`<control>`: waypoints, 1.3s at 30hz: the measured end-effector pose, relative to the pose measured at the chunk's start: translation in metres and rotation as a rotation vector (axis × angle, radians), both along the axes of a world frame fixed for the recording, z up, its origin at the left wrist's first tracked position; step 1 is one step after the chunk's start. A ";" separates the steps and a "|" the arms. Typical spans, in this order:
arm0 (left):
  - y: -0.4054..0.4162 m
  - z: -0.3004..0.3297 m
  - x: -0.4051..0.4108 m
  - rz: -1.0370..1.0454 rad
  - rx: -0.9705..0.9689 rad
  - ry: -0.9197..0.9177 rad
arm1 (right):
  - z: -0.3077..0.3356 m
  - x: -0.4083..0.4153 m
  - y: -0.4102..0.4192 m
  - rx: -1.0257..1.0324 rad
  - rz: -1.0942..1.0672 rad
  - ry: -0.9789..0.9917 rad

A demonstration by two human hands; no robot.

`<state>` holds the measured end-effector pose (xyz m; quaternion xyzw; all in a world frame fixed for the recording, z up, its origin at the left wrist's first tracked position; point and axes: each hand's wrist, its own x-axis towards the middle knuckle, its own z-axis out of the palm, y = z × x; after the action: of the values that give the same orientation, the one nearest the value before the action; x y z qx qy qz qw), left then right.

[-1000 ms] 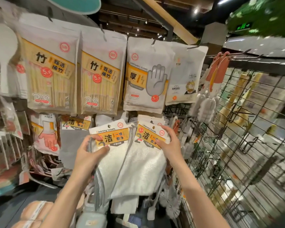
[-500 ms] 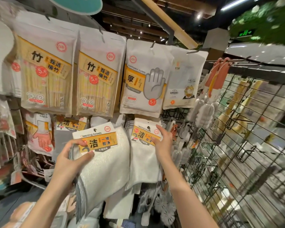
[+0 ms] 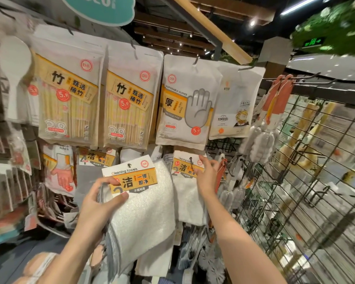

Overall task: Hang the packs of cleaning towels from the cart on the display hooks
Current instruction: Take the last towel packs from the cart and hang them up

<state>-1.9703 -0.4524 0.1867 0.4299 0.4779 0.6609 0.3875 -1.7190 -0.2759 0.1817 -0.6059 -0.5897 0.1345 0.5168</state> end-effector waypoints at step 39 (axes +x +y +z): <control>-0.050 0.002 0.038 -0.033 0.118 0.017 | 0.059 -0.035 -0.172 -0.036 0.555 -0.007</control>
<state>-1.9326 -0.5020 0.1885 0.4653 0.4340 0.6778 0.3684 -1.7536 -0.4483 0.2405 -0.4306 -0.7325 0.2793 0.4471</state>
